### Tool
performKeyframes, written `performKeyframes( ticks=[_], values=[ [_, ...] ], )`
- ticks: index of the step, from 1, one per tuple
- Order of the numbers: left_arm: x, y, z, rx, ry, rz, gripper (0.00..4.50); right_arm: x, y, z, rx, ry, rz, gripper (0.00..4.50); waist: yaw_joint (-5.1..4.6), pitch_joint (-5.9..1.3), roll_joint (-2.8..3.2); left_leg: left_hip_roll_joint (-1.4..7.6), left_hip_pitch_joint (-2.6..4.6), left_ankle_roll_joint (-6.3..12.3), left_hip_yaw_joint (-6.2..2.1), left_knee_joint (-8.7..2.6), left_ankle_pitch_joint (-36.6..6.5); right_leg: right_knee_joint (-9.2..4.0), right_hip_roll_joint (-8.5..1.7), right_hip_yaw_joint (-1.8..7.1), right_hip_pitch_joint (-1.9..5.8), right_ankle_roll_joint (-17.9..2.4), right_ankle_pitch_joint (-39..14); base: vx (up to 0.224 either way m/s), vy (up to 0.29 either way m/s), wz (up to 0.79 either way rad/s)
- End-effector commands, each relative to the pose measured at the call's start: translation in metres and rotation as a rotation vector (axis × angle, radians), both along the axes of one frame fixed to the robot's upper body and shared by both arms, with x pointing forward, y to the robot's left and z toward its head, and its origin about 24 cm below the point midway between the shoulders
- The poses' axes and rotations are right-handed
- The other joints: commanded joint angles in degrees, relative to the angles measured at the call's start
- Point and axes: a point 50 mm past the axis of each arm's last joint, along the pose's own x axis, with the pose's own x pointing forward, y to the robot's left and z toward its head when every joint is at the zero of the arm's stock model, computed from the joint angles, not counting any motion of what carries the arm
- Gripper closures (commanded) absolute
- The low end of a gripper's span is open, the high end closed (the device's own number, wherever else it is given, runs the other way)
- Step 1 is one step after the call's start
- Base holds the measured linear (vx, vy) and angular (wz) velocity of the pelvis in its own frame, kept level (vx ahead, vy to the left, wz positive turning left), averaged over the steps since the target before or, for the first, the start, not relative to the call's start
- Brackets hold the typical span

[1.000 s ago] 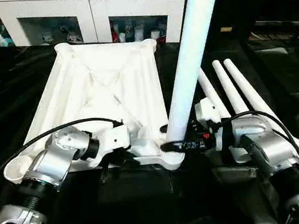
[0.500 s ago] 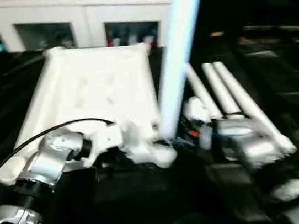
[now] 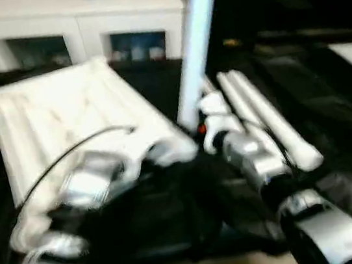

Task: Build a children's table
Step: Insert table leg to table base

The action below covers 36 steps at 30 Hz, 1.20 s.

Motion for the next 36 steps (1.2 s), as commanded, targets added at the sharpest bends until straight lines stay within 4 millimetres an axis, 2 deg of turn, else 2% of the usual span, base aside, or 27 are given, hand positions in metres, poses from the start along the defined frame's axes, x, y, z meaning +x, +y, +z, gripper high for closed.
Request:
performKeyframes(
  ticks=[1,2,3,4,5,6,8,10,14,15,18,19,20,22,23,25,26,27,28,29,31,32,33,34,35,36],
  values=[
    [0.004,-0.026,0.018,-0.077,-0.051,-0.038,4.50,-0.041,-0.012,-0.083,-0.150,0.409,-0.082,2.66,2.66,-2.12,1.32,1.02,-3.00,1.55,-2.30,-2.52,2.67,-10.61,-7.45,5.39,2.37,-1.32,-35.63,0.039,-0.041,-0.29],
    [0.004,-0.027,0.017,-0.062,-0.058,-0.039,4.50,-0.041,-0.010,-0.083,-0.153,0.408,-0.085,2.66,2.61,-1.93,1.12,1.41,-2.76,0.86,-1.95,-3.99,3.90,-9.76,-5.41,4.19,1.68,-2.31,-26.52,0.039,-0.041,-0.29],
    [0.005,-0.027,0.017,-0.057,-0.060,-0.039,4.50,-0.040,-0.010,-0.082,-0.154,0.407,-0.086,2.66,2.36,-1.96,1.37,1.27,-2.63,0.50,-1.84,-4.54,4.03,-8.86,-3.78,3.36,1.52,-3.33,-18.45,0.000,0.000,0.00],
    [0.005,-0.027,0.017,-0.043,-0.066,-0.039,4.50,-0.040,-0.008,-0.082,-0.155,0.407,-0.089,2.66,2.04,-1.38,2.49,1.71,-0.74,-0.52,-1.15,-5.21,-9.86,-9.42,-3.01,3.42,-0.30,-6.45,-18.13,-0.016,-0.053,0.07],
    [0.006,-0.025,0.015,-0.027,-0.072,-0.034,4.50,-0.039,-0.007,-0.081,-0.155,0.407,-0.090,2.66,1.83,-1.61,2.43,1.78,-0.92,-0.85,-1.24,-5.39,-11.79,-9.32,-3.06,3.47,0.14,-7.01,-19.35,-0.016,-0.053,0.07],
    [0.007,-0.019,0.013,0.016,-0.086,-0.025,4.50,-0.038,-0.007,-0.080,-0.159,0.405,-0.094,2.66,1.83,-1.52,2.88,1.93,-1.12,-1.47,-1.33,-5.82,-13.69,-9.70,-2.93,3.60,0.27,-7.18,-20.78,0.000,0.000,0.00],
    [0.007,-0.016,0.013,0.031,-0.091,-0.005,4.50,-0.037,-0.007,-0.080,-0.166,0.401,-0.099,2.66,1.49,-1.76,2.64,2.08,-1.23,-1.84,-1.32,-6.26,-13.74,-9.76,-2.61,3.48,0.69,-6.86,-18.17,0.000,0.000,0.00],
    [0.007,-0.014,0.013,0.035,-0.088,0.002,4.50,-0.037,-0.007,-0.079,-0.166,0.400,-0.102,2.66,1.18,-1.76,2.67,2.16,-1.05,-1.63,-1.17,-6.39,-14.21,-9.89,-2.57,3.45,0.52,-7.35,-17.71,0.000,0.000,0.00],
    [0.008,-0.008,0.013,0.036,-0.094,0.019,4.50,-0.036,-0.006,-0.078,-0.173,0.394,-0.102,2.66,1.07,-1.71,2.72,2.32,-1.14,-1.93,-1.05,-6.63,-15.30,-10.23,-2.76,3.51,0.42,-6.94,-19.10,0.000,0.000,0.00],
    [0.008,-0.007,0.014,0.037,-0.096,0.019,4.50,-0.035,-0.006,-0.078,-0.175,0.392,-0.100,2.66,1.06,-1.68,2.52,2.36,-1.10,-1.90,-0.93,-6.66,-15.27,-10.28,-2.75,3.55,0.36,-6.84,-18.78,0.000,0.000,0.00],
    [0.009,-0.003,0.015,0.030,-0.113,0.008,4.50,-0.032,0.002,-0.070,-0.139,0.341,-0.049,2.66,1.05,-1.69,2.47,2.36,-0.98,-1.74,-0.84,-6.63,-15.90,-10.52,-3.00,3.71,0.10,-6.54,-20.54,0.000,0.000,0.00],
    [0.009,-0.003,0.015,0.029,-0.115,0.006,4.50,-0.031,0.002,-0.069,-0.132,0.338,-0.047,2.66,1.06,-1.72,2.51,2.39,-1.14,-1.68,-0.88,-6.68,-15.36,-10.51,-3.05,3.72,0.20,-6.47,-20.41,0.000,0.000,0.00],
    [0.009,-0.002,0.017,0.019,-0.131,-0.005,4.50,-0.028,0.003,-0.064,-0.103,0.315,-0.047,2.31,1.08,-1.80,2.52,2.44,-1.25,-1.60,-0.84,-6.71,-14.31,-10.40,-2.96,3.72,0.33,-6.53,-18.85,0.000,0.000,0.00],
    [0.009,-0.002,0.017,0.014,-0.137,-0.005,4.50,-0.026,0.004,-0.060,-0.086,0.299,-0.044,2.31,1.04,-1.96,2.52,2.51,-1.28,-1.36,-0.67,-6.68,-12.68,-10.13,-2.83,3.68,0.47,-7.26,-15.51,0.000,0.000,0.00],
    [0.009,-0.001,0.018,0.014,-0.141,-0.006,4.50,-0.024,0.005,-0.057,-0.075,0.284,-0.040,2.31,1.06,-2.20,2.78,2.55,-1.25,-1.37,-0.67,-6.64,-12.01,-9.96,-2.84,3.64,0.63,-7.63,-14.32,0.000,0.000,0.00],
    [0.009,-0.001,0.020,0.010,-0.169,-0.041,4.50,-0.020,0.008,-0.048,-0.060,0.240,0.003,1.91,1.06,-2.30,2.80,2.59,-1.26,-1.29,-0.47,-6.50,-10.68,-9.80,-2.76,3.66,0.70,-8.56,-10.82,0.000,0.000,0.00],
    [0.009,-0.001,0.020,0.009,-0.174,-0.046,4.50,-0.019,0.009,-0.047,-0.057,0.231,0.017,1.89,1.03,-2.46,2.89,2.57,-1.21,-1.20,-0.38,-6.35,-9.32,-9.41,-2.63,3.64,0.86,-9.53,-7.78,0.000,0.000,0.00],
    [0.008,-0.002,0.021,0.005,-0.196,-0.083,4.50,-0.017,0.010,-0.042,-0.051,0.203,0.040,1.85,1.19,-2.40,2.74,2.55,-1.38,-0.82,-0.24,-6.23,-7.74,-9.32,-2.70,3.62,1.06,-10.10,-4.81,0.000,0.000,0.00],
    [0.006,-0.001,0.023,-0.004,-0.216,-0.119,4.50,-0.014,0.013,-0.033,-0.028,0.161,0.082,1.74,1.13,-3.21,2.73,2.41,-1.47,-0.32,-0.10,-5.69,-4.26,-8.40,-2.57,3.61,1.78,-11.01,0.73,0.000,0.000,0.00],
    [0.006,-0.001,0.023,-0.007,-0.219,-0.124,4.50,-0.014,0.013,-0.033,-0.026,0.157,0.085,1.58,1.21,-3.33,2.71,2.30,-1.49,0.34,-0.01,-5.38,-1.94,-8.12,-2.51,3.55,1.84,-11.41,4.26,0.000,0.000,0.00],
    [0.002,0.001,0.027,-0.044,-0.247,-0.191,4.50,-0.012,0.013,-0.021,0.016,0.097,0.163,1.41,1.10,-4.11,3.09,1.96,-1.93,2.66,0.21,-4.45,6.78,-6.52,-1.97,3.27,2.39,-13.21,20.12,0.028,0.000,0.00],
    [0.001,0.001,0.028,-0.048,-0.252,-0.204,4.50,-0.012,0.013,-0.019,0.024,0.087,0.178,1.37,1.02,-4.09,2.97,1.69,-2.05,3.39,0.33,-4.17,7.99,-6.35,-1.73,3.23,2.32,-13.44,23.56,0.055,0.000,-0.01],
    [-0.001,0.003,0.028,-0.053,-0.252,-0.223,4.50,-0.012,0.012,-0.015,0.035,0.063,0.227,1.27,0.85,-4.25,2.55,1.57,-2.09,4.94,0.44,-3.93,8.91,-6.00,-1.50,3.15,2.62,-13.98,28.28,0.058,0.011,0.01],
    [-0.004,0.004,0.029,-0.061,-0.262,-0.262,4.50,-0.014,0.010,-0.012,0.036,0.037,0.275,1.27,0.97,-4.38,2.68,1.70,-1.96,6.10,0.40,-3.77,9.33,-5.80,-1.60,3.01,2.60,-14.49,30.14,0.052,0.013,0.00],
    [-0.004,0.004,0.029,-0.061,-0.262,-0.262,4.50,-0.014,0.010,-0.012,0.036,0.037,0.275,1.04,0.96,-4.39,2.70,1.77,-1.99,6.54,0.39,-3.74,9.36,-5.72,-1.65,2.98,2.64,-14.64,30.54,0.052,0.013,0.00],
    [-0.006,0.005,0.030,-0.066,-0.267,-0.287,4.50,-0.015,0.009,-0.010,0.036,0.020,0.308,1.04,0.85,-4.48,2.56,1.83,-1.85,7.11,0.52,-3.68,9.48,-5.70,-1.66,2.97,2.61,-15.32,30.50,0.000,0.000,0.00]
  ],
)
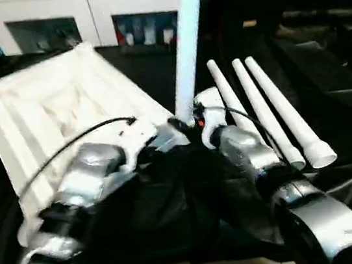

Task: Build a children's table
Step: Insert table leg to table base

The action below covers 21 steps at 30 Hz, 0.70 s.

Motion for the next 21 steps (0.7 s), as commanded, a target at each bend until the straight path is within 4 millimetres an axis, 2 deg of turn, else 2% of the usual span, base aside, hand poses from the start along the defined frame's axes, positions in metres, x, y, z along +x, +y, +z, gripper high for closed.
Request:
performKeyframes(
  ticks=[1,2,4,5,7,8,10,12,13,18,21],
  values=[
    [-0.006,-0.017,0.012,-0.105,-0.068,-0.138,4.50,-0.011,0.005,-0.006,-0.026,0.006,0.156,0.91,-0.20,-4.06,0.08,0.88,-0.14,8.39,0.56,-1.17,5.88,-1.93,-3.97,2.93,4.15,-14.62,27.02,0.000,0.000,0.00],
    [-0.010,-0.015,0.012,-0.105,-0.075,-0.176,4.50,-0.015,-0.001,-0.005,-0.048,-0.017,0.226,0.91,-0.18,-4.28,-0.41,0.91,-0.16,9.02,0.62,-0.97,6.24,-1.76,-3.88,2.93,4.39,-14.92,27.87,0.000,0.000,0.00],
    [-0.017,-0.011,0.012,-0.129,-0.072,-0.237,4.50,-0.026,-0.013,-0.005,-0.090,-0.044,0.383,0.91,0.09,-4.03,-0.42,1.06,-0.24,10.19,0.70,-0.80,5.19,-1.81,-3.94,2.83,4.15,-14.48,26.74,0.000,0.000,0.00],
    [-0.017,-0.011,0.012,-0.129,-0.072,-0.237,4.50,-0.026,-0.013,-0.005,-0.090,-0.044,0.383,0.91,0.11,-4.01,-0.43,1.09,-0.13,10.23,0.72,-0.79,4.47,-1.90,-3.94,2.80,4.03,-14.55,25.29,0.000,0.000,0.00],
    [-0.021,-0.010,0.013,-0.154,-0.073,-0.276,4.50,-0.033,-0.022,-0.006,-0.103,-0.053,0.467,0.91,0.30,-3.90,-0.41,1.39,-0.22,9.49,0.69,-0.82,2.82,-1.98,-4.11,2.77,3.90,-14.78,20.66,0.000,0.000,0.00],
    [-0.023,-0.010,0.013,-0.161,-0.073,-0.297,4.50,-0.034,-0.024,-0.006,-0.104,-0.055,0.475,0.91,0.25,-3.80,-0.54,1.45,-0.26,9.34,0.73,-0.84,2.28,-2.08,-4.14,2.77,3.80,-14.85,19.43,0.000,0.000,0.00],
    [-0.027,-0.010,0.012,-0.171,-0.064,-0.315,4.50,-0.037,-0.028,-0.006,-0.092,-0.054,0.503,0.91,0.11,-3.73,-0.43,1.69,-0.20,8.51,0.62,-0.91,0.31,-2.25,-4.48,2.78,3.56,-15.26,14.45,0.000,0.000,0.00],
    [-0.029,-0.009,0.011,-0.177,-0.057,-0.324,4.50,-0.039,-0.031,-0.005,-0.080,-0.053,0.525,0.91,0.06,-3.60,-0.71,1.71,-0.18,8.23,0.75,-0.92,-1.01,-2.42,-4.55,2.87,3.40,-15.49,11.86,0.000,0.000,0.00],
    [-0.029,-0.009,0.011,-0.178,-0.058,-0.327,4.50,-0.039,-0.032,-0.005,-0.078,-0.053,0.529,0.91,0.15,-3.53,-0.57,1.70,-0.15,8.00,0.82,-0.94,-1.68,-2.52,-4.65,2.95,3.29,-15.49,10.29,0.000,0.000,0.00],
    [-0.030,-0.008,0.011,-0.180,-0.070,-0.328,4.50,-0.042,-0.035,-0.005,-0.070,-0.057,0.536,0.91,0.26,-3.46,-1.00,1.54,-0.16,7.57,1.03,-0.77,-1.88,-2.43,-4.63,3.11,3.19,-14.73,8.91,0.000,0.000,0.00],
    [-0.029,-0.004,0.008,-0.146,-0.075,-0.328,4.50,-0.045,-0.035,-0.007,-0.073,-0.049,0.550,0.91,0.28,-3.69,-1.26,1.31,-0.41,8.09,1.08,-0.39,0.24,-1.99,-4.47,3.19,3.31,-14.18,11.77,0.000,0.000,0.00]
  ],
)
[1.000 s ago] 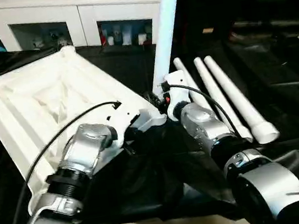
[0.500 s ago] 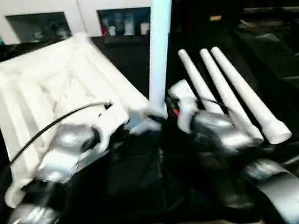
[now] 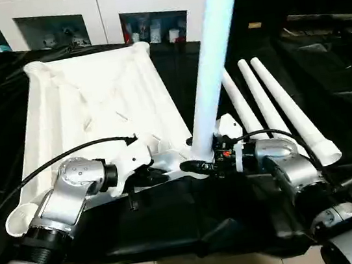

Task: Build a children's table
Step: Insert table leg to table base

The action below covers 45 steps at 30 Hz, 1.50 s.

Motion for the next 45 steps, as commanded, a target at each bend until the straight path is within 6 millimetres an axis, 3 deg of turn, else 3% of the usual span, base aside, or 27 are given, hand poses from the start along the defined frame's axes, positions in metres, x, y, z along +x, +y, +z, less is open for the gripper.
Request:
performKeyframes(
  ticks=[1,7,10,14,22,29,31,40,45],
  values=[
    [0.003,-0.009,0.012,-0.067,-0.081,-0.028,4.50,-0.007,0.005,-0.005,-0.013,0.022,0.063,0.91,0.01,-4.06,-0.58,1.06,0.23,7.88,0.32,-2.55,1.39,-2.88,-3.88,2.86,3.69,-14.25,13.10,0.000,0.000,0.00],
    [0.003,-0.005,0.010,-0.039,-0.088,-0.024,4.50,-0.006,0.002,-0.008,0.038,0.063,0.003,1.06,0.10,-4.06,-0.48,1.19,0.36,7.75,0.35,-2.48,0.72,-2.82,-3.88,2.83,3.55,-14.74,12.52,0.000,0.000,0.00],
    [0.003,-0.004,0.009,-0.034,-0.086,-0.030,4.50,-0.007,0.002,-0.010,0.079,0.092,-0.024,1.41,0.21,-4.12,-0.26,1.19,0.44,7.45,0.37,-2.42,0.80,-2.72,-3.80,2.82,3.54,-15.15,13.19,0.000,0.000,0.00],
    [0.003,-0.004,0.009,-0.034,-0.082,-0.036,4.50,-0.010,0.002,-0.013,0.099,0.109,-0.036,1.57,0.46,-4.38,0.01,1.19,0.48,7.42,0.39,-2.26,1.30,-2.53,-3.77,2.77,3.60,-15.59,15.06,0.000,0.000,0.00],
    [0.006,-0.001,0.009,-0.023,-0.079,-0.033,4.50,-0.007,-0.007,-0.011,0.185,0.226,-0.070,1.69,0.94,-4.49,0.38,1.28,0.49,6.28,0.36,-2.17,0.26,-2.42,-3.69,2.67,3.69,-15.79,14.81,0.000,0.000,0.00],
    [0.011,-0.001,0.012,-0.010,-0.096,-0.045,4.50,-0.002,-0.016,-0.011,0.215,0.337,-0.054,1.71,1.50,-4.26,0.25,1.39,0.53,3.50,0.45,-2.28,-3.48,-2.74,-3.97,2.71,3.40,-15.14,8.49,0.000,0.000,0.00],
    [0.014,-0.001,0.013,-0.013,-0.104,-0.032,4.50,0.000,-0.018,-0.010,0.229,0.356,-0.059,1.71,1.48,-4.26,-0.10,1.32,0.47,3.30,0.48,-2.28,-3.66,-2.79,-4.04,2.75,3.48,-14.83,7.89,0.000,0.000,0.00],
    [0.015,0.001,0.011,0.000,-0.118,-0.017,4.50,-0.002,-0.018,-0.017,0.238,0.370,-0.073,1.71,1.77,-4.38,-0.20,1.28,0.28,3.96,0.49,-2.11,-1.92,-2.54,-4.04,2.62,3.46,-14.26,9.11,0.000,0.000,0.00],
    [0.017,0.006,0.007,0.053,-0.149,0.017,4.50,0.002,-0.012,-0.019,0.187,0.230,-0.160,1.71,1.73,-4.52,-0.06,1.40,0.40,3.51,0.44,-2.11,-2.37,-2.52,-4.22,2.65,3.32,-14.14,8.83,0.000,0.000,0.00]
  ],
)
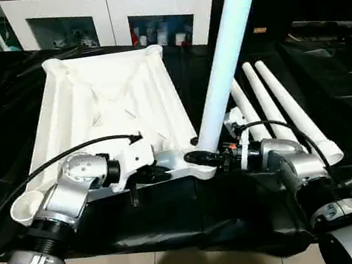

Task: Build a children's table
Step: Insert table leg to table base

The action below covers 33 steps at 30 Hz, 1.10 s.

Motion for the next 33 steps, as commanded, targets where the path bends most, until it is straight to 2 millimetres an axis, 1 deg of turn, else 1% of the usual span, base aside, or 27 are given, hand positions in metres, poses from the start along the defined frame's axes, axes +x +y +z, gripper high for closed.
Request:
performKeyframes(
  ticks=[1,2,4,5,6,7,8,9,10,11,12,14,15,16,17,19,20,21,22,23,25,28,29,30,31,32,33],
  values=[
    [0.009,0.003,0.009,-0.013,-0.081,0.073,4.50,0.000,-0.003,-0.004,0.014,-0.007,-0.058,1.71,0.02,-4.45,0.17,0.73,0.58,3.69,0.31,-3.29,-2.38,-3.53,-4.27,2.80,3.38,-14.27,9.22,0.000,0.000,0.00],
    [0.009,0.002,0.008,-0.025,-0.076,0.079,4.50,0.002,-0.001,-0.003,0.003,-0.060,-0.108,1.71,-0.07,-4.42,0.37,0.71,0.55,3.64,0.25,-3.33,-2.20,-3.47,-4.18,2.75,3.34,-14.47,9.88,0.000,0.000,0.00],
    [0.009,0.001,0.006,-0.028,-0.066,0.080,4.50,0.006,0.000,0.000,0.017,-0.120,-0.209,1.71,-0.29,-4.49,0.23,0.68,0.52,3.23,0.19,-3.41,-2.24,-3.41,-4.33,2.77,3.49,-14.52,10.45,0.000,0.000,0.00],
    [0.008,0.000,0.004,-0.018,-0.069,0.080,4.50,0.010,-0.001,0.005,0.040,-0.160,-0.293,1.71,-0.32,-4.48,0.55,0.69,0.46,2.99,0.16,-3.40,-2.34,-3.38,-4.41,2.79,3.41,-14.46,10.35,0.000,0.000,0.00],
    [0.008,0.000,0.003,-0.012,-0.071,0.080,4.50,0.012,-0.002,0.007,0.053,-0.179,-0.337,1.71,-0.50,-4.52,0.39,0.65,0.54,2.75,0.19,-3.40,-2.59,-3.43,-4.38,2.85,3.45,-14.37,10.45,0.000,0.000,0.00],
    [0.007,-0.001,-0.003,0.002,-0.063,0.086,4.50,0.017,-0.003,0.016,0.130,-0.217,-0.443,1.71,-0.60,-4.50,0.95,0.66,0.60,2.55,0.15,-3.47,-3.15,-3.49,-4.37,2.92,3.39,-14.29,10.39,0.000,0.000,0.00],
    [0.007,-0.001,-0.004,0.004,-0.062,0.087,4.50,0.017,-0.003,0.017,0.140,-0.227,-0.451,1.71,-0.67,-4.44,0.69,0.69,0.74,2.40,0.19,-3.52,-3.56,-3.59,-4.23,2.93,3.41,-14.19,10.23,0.000,0.000,0.00],
    [0.007,-0.001,-0.008,0.010,-0.050,0.089,4.50,0.017,-0.001,0.025,0.154,-0.302,-0.471,1.71,-0.61,-4.46,0.87,0.69,0.72,2.40,0.17,-3.50,-3.64,-3.54,-4.22,2.93,3.45,-14.17,10.41,0.000,0.000,0.00],
    [0.007,-0.001,-0.009,0.012,-0.046,0.087,4.50,0.016,0.000,0.028,0.146,-0.343,-0.474,1.71,-0.62,-4.49,1.07,0.68,0.78,2.31,0.20,-3.46,-3.73,-3.55,-4.11,2.91,3.38,-13.96,10.96,0.000,0.000,0.00],
    [0.008,-0.001,-0.010,0.007,-0.038,0.089,4.50,0.016,0.001,0.033,0.152,-0.374,-0.477,1.71,-0.61,-4.45,1.48,0.62,0.81,2.29,0.16,-3.44,-4.09,-3.49,-4.02,2.92,3.33,-13.85,11.27,0.000,0.000,0.00],
    [0.008,-0.001,-0.010,0.007,-0.038,0.090,4.50,0.016,0.001,0.034,0.150,-0.382,-0.474,1.71,-0.71,-4.42,1.28,0.60,0.86,2.41,0.24,-3.48,-4.49,-3.63,-3.94,2.91,3.32,-13.74,11.17,0.000,0.000,0.00],
    [0.009,0.000,-0.011,0.009,-0.043,0.092,4.50,0.017,0.004,0.040,0.143,-0.433,-0.449,1.72,-0.71,-4.30,1.44,0.55,0.79,2.17,0.16,-3.60,-6.16,-3.88,-4.02,2.94,3.44,-13.53,9.17,0.000,0.000,0.00],
    [0.010,0.000,-0.011,0.010,-0.052,0.095,4.50,0.019,0.005,0.042,0.160,-0.413,-0.448,1.72,-0.79,-4.25,1.80,0.56,0.88,1.88,0.10,-3.72,-7.22,-4.04,-3.99,2.96,3.41,-13.40,7.51,0.000,0.000,0.00],
    [0.014,0.000,-0.009,-0.004,-0.081,0.109,4.50,0.024,0.006,0.044,0.164,-0.359,-0.435,1.72,-0.91,-4.31,1.71,0.57,0.96,1.57,0.07,-3.79,-7.96,-4.19,-3.94,2.97,3.53,-13.43,6.30,0.000,0.000,0.00],
    [0.017,0.000,-0.006,-0.022,-0.114,0.126,4.50,0.027,0.005,0.044,0.169,-0.319,-0.432,1.72,-0.97,-4.28,1.65,0.54,0.85,1.46,0.03,-3.83,-8.13,-4.28,-3.92,2.98,3.64,-13.46,5.65,0.000,0.000,0.00],
    [0.019,0.001,0.004,-0.110,-0.072,0.124,4.07,0.031,0.005,0.045,0.170,-0.218,-0.376,1.72,-1.13,-4.20,1.78,0.50,0.95,1.18,0.05,-3.89,-8.65,-4.44,-3.90,3.00,3.50,-13.46,3.70,0.000,0.000,0.00],
    [0.019,0.001,0.005,-0.112,-0.071,0.123,3.96,0.031,0.005,0.045,0.168,-0.215,-0.373,1.72,-1.21,-4.17,1.77,0.48,0.99,1.19,0.06,-3.95,-8.91,-4.53,-3.84,2.96,3.55,-13.59,3.05,0.000,0.000,0.00],
    [0.019,0.001,0.008,-0.136,-0.060,0.117,3.96,0.032,0.006,0.045,0.155,-0.185,-0.340,1.72,-1.15,-4.19,1.88,0.52,0.91,0.98,0.05,-3.88,-9.11,-4.52,-3.93,2.98,3.45,-13.69,2.45,0.000,0.000,0.00],
    [0.020,0.003,0.014,-0.183,-0.046,0.110,3.88,0.032,0.006,0.043,0.113,-0.154,-0.297,1.72,-1.00,-4.19,2.13,0.54,0.88,0.47,0.09,-3.88,-9.08,-4.58,-3.99,2.98,3.42,-14.02,2.64,0.000,0.000,0.00],
    [0.021,0.004,0.022,-0.233,-0.045,0.105,3.73,0.032,0.006,0.042,0.067,-0.147,-0.262,1.72,-0.90,-4.28,2.18,0.54,0.86,0.31,0.12,-3.84,-8.77,-4.47,-3.95,2.93,3.44,-14.36,3.39,0.000,0.000,0.00],
    [0.026,0.008,0.041,-0.355,-0.075,0.107,3.50,0.033,0.004,0.042,-0.002,-0.125,-0.231,1.72,-0.67,-4.45,2.05,0.39,0.73,0.16,0.26,-3.56,-7.27,-4.06,-3.65,2.83,3.47,-15.02,7.08,0.000,0.000,0.00],
    [0.033,0.013,0.066,-0.519,-0.058,0.106,3.40,0.035,0.002,0.044,-0.070,-0.082,-0.182,1.72,-0.24,-4.57,1.83,0.32,0.70,0.40,0.38,-3.41,-6.29,-3.92,-3.68,2.77,3.53,-15.32,8.47,0.000,0.000,0.00],
    [0.034,0.012,0.073,-0.569,-0.040,0.096,3.17,0.034,0.003,0.045,-0.085,-0.079,-0.152,1.72,-0.08,-4.56,1.86,0.32,0.67,0.43,0.40,-3.36,-6.23,-3.77,-3.65,2.71,3.48,-15.46,8.47,0.000,0.000,0.00],
    [0.039,0.002,0.094,-0.700,-0.026,0.075,3.12,0.032,0.007,0.050,-0.093,-0.071,-0.084,1.72,-0.08,-4.47,1.55,0.34,0.62,0.46,0.46,-3.39,-6.18,-3.73,-3.56,2.68,3.55,-15.57,8.62,0.000,0.000,0.00],
    [0.040,-0.005,0.104,-0.756,-0.021,0.065,3.09,0.031,0.010,0.052,-0.093,-0.063,-0.056,1.72,0.22,-4.58,1.65,0.46,0.71,0.89,0.41,-3.22,-5.43,-3.57,-3.72,2.66,3.54,-16.13,10.11,0.000,0.000,0.00],
    [0.041,-0.006,0.106,-0.762,-0.019,0.063,3.09,0.031,0.010,0.053,-0.094,-0.060,-0.052,1.72,0.26,-4.59,1.58,0.44,0.59,1.22,0.44,-3.16,-4.95,-3.55,-3.66,2.67,3.60,-16.29,10.92,0.000,0.000,0.00],
    [0.041,-0.021,0.118,-0.821,0.024,0.032,3.03,0.028,0.014,0.056,-0.099,-0.025,-0.003,1.72,0.35,-4.59,1.34,0.44,0.47,1.78,0.45,-3.13,-4.18,-3.44,-3.61,2.65,3.65,-16.41,11.84,0.000,0.000,0.00]
  ],
)
